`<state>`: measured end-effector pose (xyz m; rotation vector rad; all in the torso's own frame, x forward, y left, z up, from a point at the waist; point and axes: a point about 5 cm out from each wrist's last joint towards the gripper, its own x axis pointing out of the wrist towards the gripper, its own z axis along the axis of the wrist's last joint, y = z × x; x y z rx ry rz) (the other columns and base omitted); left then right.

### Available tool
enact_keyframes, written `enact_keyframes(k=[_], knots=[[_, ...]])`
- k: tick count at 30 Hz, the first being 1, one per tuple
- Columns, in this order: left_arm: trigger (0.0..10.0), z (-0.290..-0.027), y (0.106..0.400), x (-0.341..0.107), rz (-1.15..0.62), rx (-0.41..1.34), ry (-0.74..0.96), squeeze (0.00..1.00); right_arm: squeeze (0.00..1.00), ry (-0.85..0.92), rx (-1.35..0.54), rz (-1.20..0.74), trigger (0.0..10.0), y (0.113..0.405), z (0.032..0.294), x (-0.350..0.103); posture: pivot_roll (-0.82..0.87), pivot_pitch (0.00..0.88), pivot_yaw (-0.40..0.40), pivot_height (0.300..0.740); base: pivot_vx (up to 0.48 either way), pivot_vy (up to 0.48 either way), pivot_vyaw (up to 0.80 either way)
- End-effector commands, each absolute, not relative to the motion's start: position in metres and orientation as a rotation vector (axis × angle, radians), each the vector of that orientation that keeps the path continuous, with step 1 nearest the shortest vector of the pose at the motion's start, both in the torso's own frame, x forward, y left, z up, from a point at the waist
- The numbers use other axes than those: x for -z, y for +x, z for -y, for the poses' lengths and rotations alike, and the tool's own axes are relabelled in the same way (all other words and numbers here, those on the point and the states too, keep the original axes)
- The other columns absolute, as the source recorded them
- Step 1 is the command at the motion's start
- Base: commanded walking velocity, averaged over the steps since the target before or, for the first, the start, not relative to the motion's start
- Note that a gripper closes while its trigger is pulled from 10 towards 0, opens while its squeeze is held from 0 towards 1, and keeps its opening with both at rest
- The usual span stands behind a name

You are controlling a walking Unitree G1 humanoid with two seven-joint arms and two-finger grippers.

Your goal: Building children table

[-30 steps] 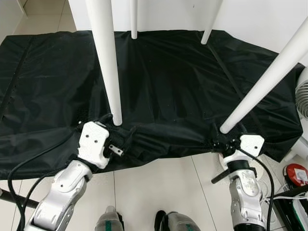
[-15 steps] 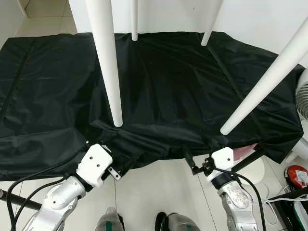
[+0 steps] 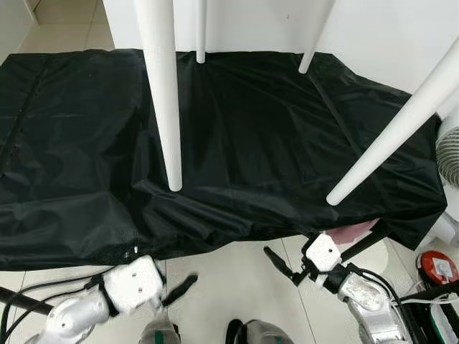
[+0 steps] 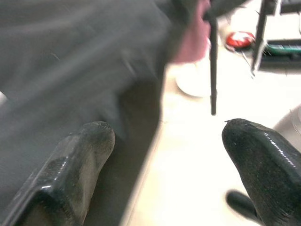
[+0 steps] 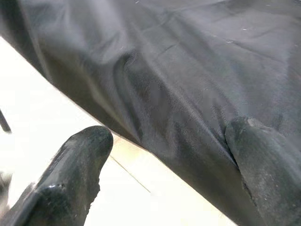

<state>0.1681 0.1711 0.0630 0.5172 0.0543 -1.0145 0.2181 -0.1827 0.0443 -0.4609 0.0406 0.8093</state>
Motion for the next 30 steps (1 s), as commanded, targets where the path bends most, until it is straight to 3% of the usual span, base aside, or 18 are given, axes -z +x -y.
enact_keyframes(k=[1,6,15,19,22,30], knots=[[10.0,-0.173,0.159,-0.051,-0.089,1.082,0.558,0.00,0.00,-0.487,-0.880,-0.257,10.0,0.194,0.189,-0.006,0.11,0.086,-0.081,0.740,0.000,0.000,0.00],[10.0,-0.174,0.156,-0.044,-0.102,1.128,0.592,0.00,0.00,-0.567,-0.958,-0.345,10.0,0.183,0.194,0.012,0.12,0.082,-0.081,0.740,0.000,0.000,0.00],[10.0,-0.178,0.154,-0.035,-0.134,1.145,0.605,0.00,0.00,-0.632,-1.005,-0.323,10.0,0.182,0.195,0.014,0.11,0.073,-0.064,0.740,0.000,0.000,0.00],[10.0,-0.192,0.148,-0.014,-0.209,1.146,0.618,0.00,0.00,-0.539,-0.780,-0.003,10.0,0.213,0.192,-0.025,0.09,0.073,-0.003,0.740,0.000,0.000,0.00],[10.0,-0.199,0.144,-0.004,-0.270,1.154,0.608,0.00,0.00,-0.482,-0.725,0.130,10.0,0.215,0.187,-0.045,0.08,0.081,0.026,0.740,0.000,0.000,0.00],[10.0,-0.215,0.144,0.010,-0.376,1.112,0.577,0.00,0.00,-0.540,-0.820,0.179,10.0,0.195,0.177,-0.042,0.07,0.089,0.073,0.740,0.000,0.000,0.00]])
